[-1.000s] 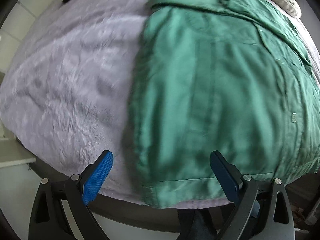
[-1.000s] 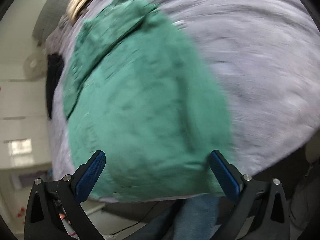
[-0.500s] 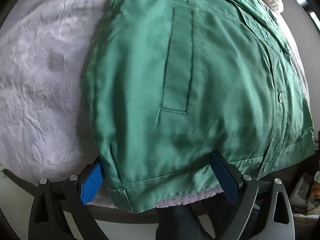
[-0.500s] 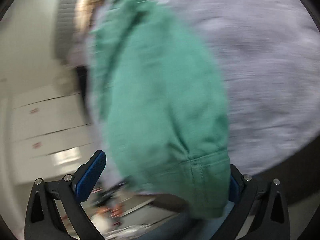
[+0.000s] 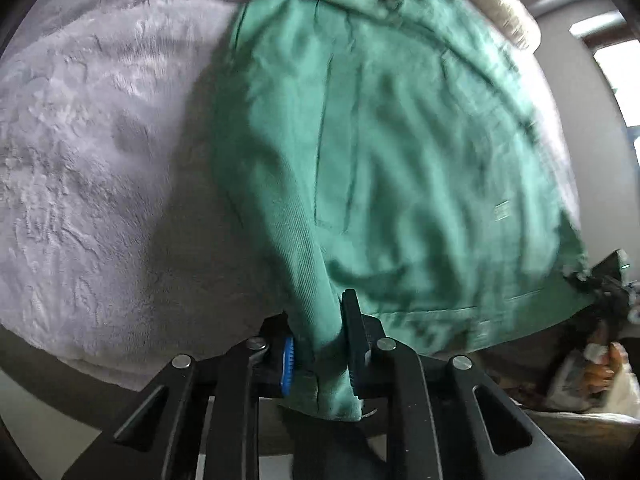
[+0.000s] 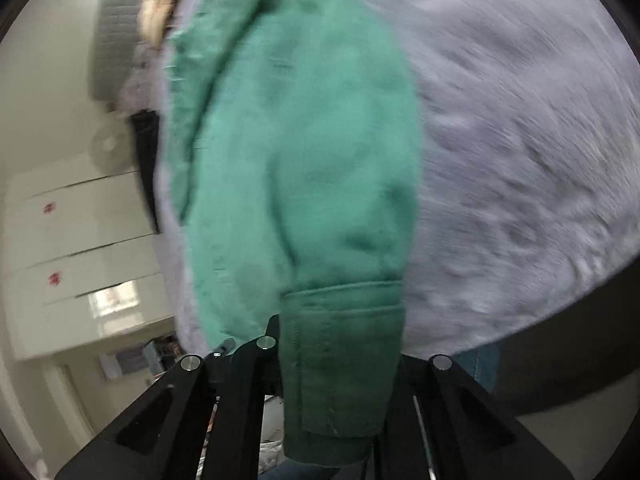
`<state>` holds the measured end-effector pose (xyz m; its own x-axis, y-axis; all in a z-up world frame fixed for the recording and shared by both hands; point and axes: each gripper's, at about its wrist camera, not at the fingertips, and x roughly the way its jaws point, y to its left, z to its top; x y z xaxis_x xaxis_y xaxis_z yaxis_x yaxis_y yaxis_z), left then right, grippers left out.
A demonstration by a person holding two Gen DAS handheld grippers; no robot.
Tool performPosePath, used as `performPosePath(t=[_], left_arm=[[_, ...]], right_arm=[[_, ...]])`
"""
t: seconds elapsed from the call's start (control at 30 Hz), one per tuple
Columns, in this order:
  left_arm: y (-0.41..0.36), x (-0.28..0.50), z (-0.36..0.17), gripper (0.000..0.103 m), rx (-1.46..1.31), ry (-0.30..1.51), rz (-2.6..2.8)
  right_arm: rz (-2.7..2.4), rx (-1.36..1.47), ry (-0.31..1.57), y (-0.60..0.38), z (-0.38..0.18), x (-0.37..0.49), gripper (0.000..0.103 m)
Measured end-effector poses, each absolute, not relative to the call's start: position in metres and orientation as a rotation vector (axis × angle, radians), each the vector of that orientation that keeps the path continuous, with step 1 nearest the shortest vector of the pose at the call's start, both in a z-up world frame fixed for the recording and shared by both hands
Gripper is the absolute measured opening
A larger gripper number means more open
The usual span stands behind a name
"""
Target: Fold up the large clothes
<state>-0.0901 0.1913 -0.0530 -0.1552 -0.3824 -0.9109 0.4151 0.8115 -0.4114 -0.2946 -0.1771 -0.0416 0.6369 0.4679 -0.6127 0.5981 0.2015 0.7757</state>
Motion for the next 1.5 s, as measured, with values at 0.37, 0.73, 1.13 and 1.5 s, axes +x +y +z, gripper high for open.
performPosePath(t=[0.37,0.73,1.13,1.5], left_arm=[[0.175,0.036,0.03,0.019,-0.264,1.378,-0.652],[0.066,0.188,0.021,0.019,-0.173,1.23,-0.526],[0.037,0.26,-0.017,0.092,0.094,1.235,-0.405],[0.01,0.257,-0.043,0.096,0.211,1.224,-0.483]], right_arm=[[0.085,1.42,0.75,-0.245,0.037,-0.185,0.01],[-0.022,1.404,0.799,-0.357,0.019,-0.01,0.011],[-0.261,1.449,0.84,-0.388,-0.033,0.032,0.019],[-0.466,0.92,1.061,-0.408,-0.001,0.039,0.065]])
